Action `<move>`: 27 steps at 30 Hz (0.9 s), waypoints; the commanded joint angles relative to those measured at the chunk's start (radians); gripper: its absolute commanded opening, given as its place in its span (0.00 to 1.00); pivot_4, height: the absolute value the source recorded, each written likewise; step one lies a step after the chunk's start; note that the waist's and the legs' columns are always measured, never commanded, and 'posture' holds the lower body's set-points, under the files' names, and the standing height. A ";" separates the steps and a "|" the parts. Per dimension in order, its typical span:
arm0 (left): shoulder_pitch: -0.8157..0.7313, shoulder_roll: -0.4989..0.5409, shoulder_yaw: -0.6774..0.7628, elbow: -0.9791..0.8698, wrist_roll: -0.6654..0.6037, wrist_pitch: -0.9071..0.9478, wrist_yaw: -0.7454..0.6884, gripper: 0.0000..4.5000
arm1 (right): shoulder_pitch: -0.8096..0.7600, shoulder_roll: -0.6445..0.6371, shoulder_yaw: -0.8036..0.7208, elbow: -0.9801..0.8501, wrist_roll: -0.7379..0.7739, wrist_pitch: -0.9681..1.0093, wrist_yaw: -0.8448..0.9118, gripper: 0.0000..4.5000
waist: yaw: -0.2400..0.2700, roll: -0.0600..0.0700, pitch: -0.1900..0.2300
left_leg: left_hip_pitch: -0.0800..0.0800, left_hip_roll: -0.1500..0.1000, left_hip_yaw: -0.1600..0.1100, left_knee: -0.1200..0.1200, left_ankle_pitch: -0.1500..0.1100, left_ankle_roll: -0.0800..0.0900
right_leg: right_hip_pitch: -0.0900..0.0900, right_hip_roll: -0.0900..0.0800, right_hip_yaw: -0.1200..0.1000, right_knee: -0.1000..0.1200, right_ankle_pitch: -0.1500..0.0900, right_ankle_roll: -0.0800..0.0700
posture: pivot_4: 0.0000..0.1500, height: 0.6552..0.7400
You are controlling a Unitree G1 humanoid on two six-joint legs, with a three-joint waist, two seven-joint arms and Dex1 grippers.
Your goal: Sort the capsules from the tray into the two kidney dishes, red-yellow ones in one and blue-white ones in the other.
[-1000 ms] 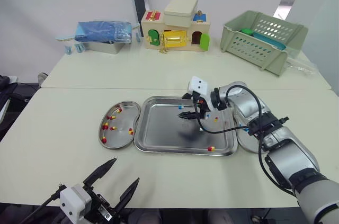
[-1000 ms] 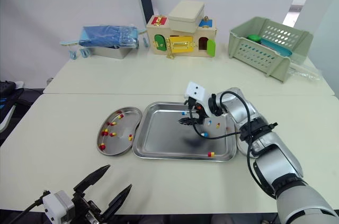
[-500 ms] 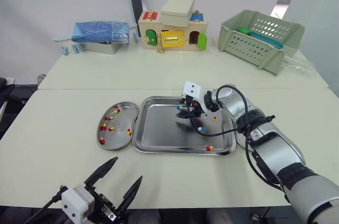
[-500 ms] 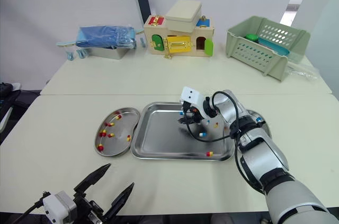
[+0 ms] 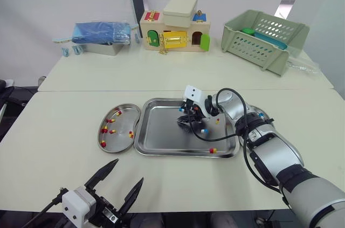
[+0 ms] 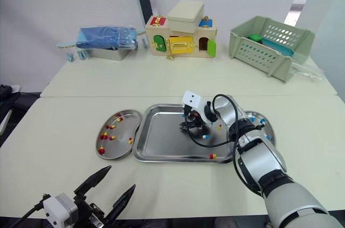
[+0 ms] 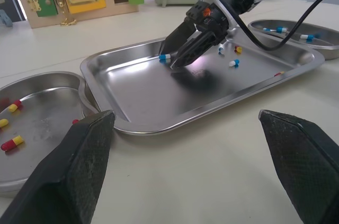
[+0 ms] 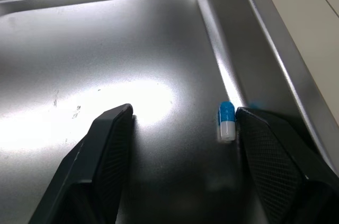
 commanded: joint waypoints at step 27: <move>0.005 0.019 0.014 0.082 -0.043 -0.075 -0.063 1.00 | 0.068 -0.030 -0.072 -0.240 0.052 0.100 0.082 0.00 | 0.001 0.000 0.000 | -0.001 0.000 0.000 0.000 0.000 0.000 | -0.001 0.000 0.000 0.000 0.000 0.000 | 1.00 1.00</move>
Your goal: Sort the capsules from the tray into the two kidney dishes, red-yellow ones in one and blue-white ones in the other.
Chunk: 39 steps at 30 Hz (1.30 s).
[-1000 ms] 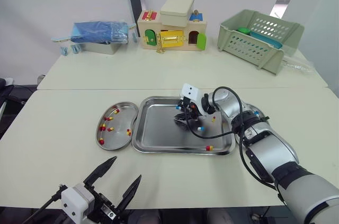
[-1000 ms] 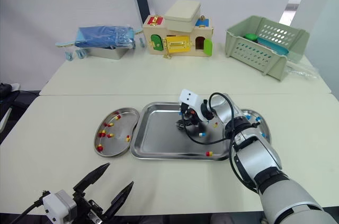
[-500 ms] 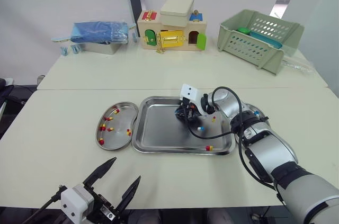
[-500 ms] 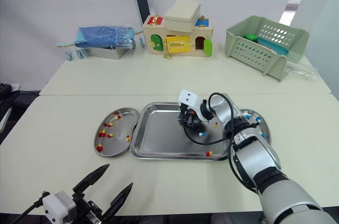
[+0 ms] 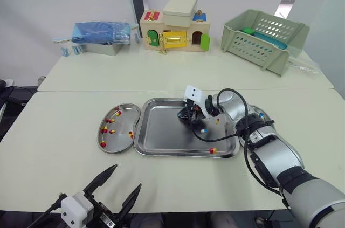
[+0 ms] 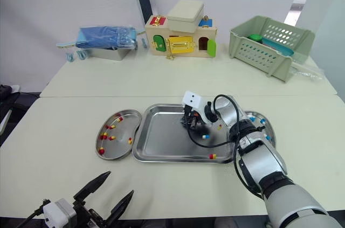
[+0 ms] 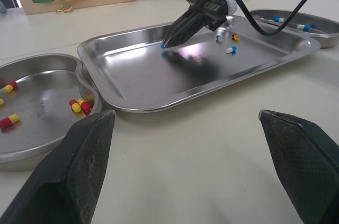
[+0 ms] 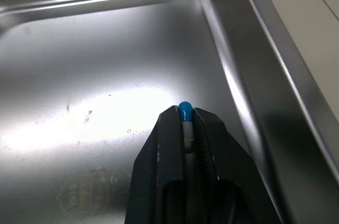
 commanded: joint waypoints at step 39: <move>-0.017 0.095 -0.048 -0.010 -0.036 -0.021 -0.116 1.00 | 0.289 -0.338 -0.243 -0.829 0.304 0.461 0.093 0.00 | 0.011 0.000 0.000 | -0.007 0.000 -0.002 0.001 0.000 0.000 | -0.003 0.000 -0.002 -0.001 0.000 0.000 | 1.00 1.00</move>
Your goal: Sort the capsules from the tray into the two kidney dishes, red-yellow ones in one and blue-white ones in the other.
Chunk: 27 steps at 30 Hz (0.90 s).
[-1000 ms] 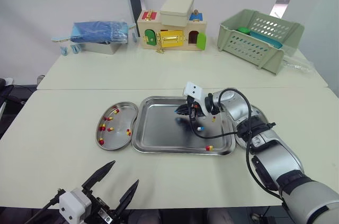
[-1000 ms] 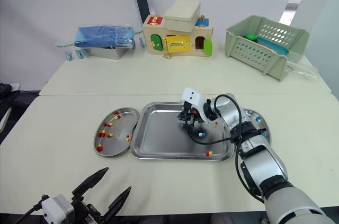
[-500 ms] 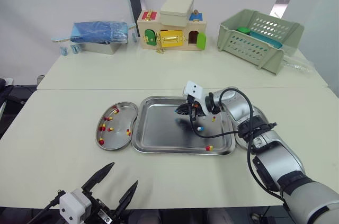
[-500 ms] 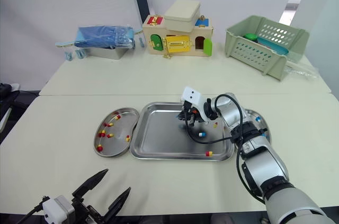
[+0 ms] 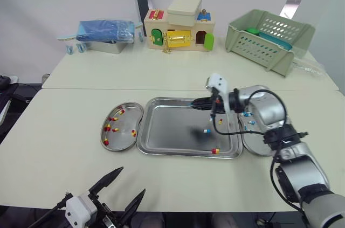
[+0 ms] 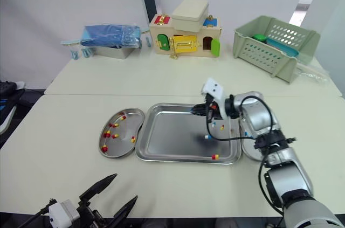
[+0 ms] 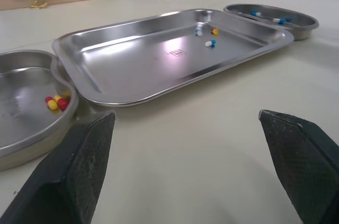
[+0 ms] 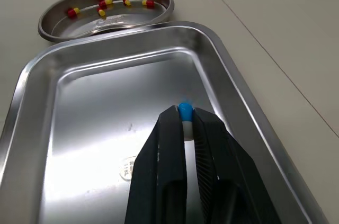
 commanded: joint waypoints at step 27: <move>-0.214 0.131 -0.025 0.043 -0.103 0.116 -0.177 1.00 | 0.612 -0.473 -0.372 -0.369 0.181 0.105 -0.115 0.42 | 0.007 0.002 -0.001 | 0.001 0.000 0.001 0.001 0.000 0.000 | 0.004 0.000 0.000 -0.001 0.000 0.000 | 1.00 1.00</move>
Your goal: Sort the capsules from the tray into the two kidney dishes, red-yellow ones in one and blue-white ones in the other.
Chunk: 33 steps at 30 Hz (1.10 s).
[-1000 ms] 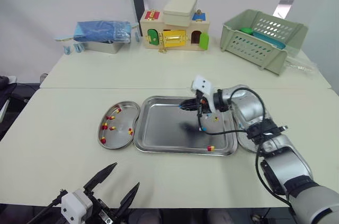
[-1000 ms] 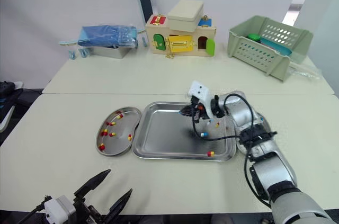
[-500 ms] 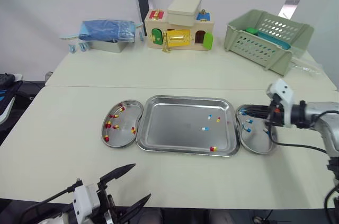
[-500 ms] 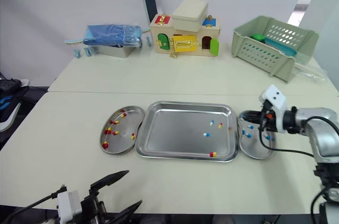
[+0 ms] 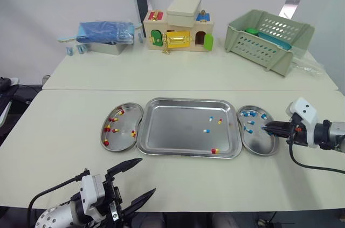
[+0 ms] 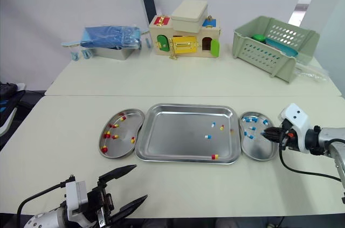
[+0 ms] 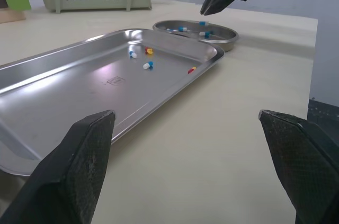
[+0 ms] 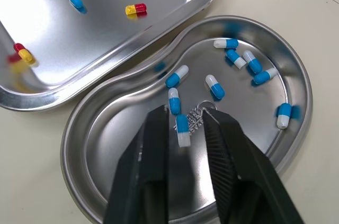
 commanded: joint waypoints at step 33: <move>-0.070 0.377 0.654 0.315 0.004 0.477 0.185 1.00 | 0.348 -0.047 -0.293 0.256 0.090 -0.392 0.180 0.99 | 0.003 -0.001 0.001 | 0.011 0.000 0.000 -0.002 0.000 0.000 | 0.010 0.000 0.000 -0.001 0.000 0.000 | 1.00 1.00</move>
